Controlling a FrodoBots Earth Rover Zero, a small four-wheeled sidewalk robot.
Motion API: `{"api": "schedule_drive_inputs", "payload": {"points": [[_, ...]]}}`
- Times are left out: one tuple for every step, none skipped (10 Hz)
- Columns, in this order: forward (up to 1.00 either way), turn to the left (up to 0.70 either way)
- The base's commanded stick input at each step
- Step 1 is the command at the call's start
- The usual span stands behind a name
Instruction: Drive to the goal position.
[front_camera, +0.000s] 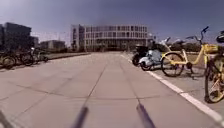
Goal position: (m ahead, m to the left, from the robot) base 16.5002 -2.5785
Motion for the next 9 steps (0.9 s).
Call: {"api": "schedule_drive_inputs", "payload": {"points": [[0.68,0.00],[0.68,0.00],[0.68,0.00],[0.68,-0.34],[0.68,-0.34],[0.68,-0.34],[0.68,-0.34],[0.68,-0.34],[0.68,-0.22]]}}
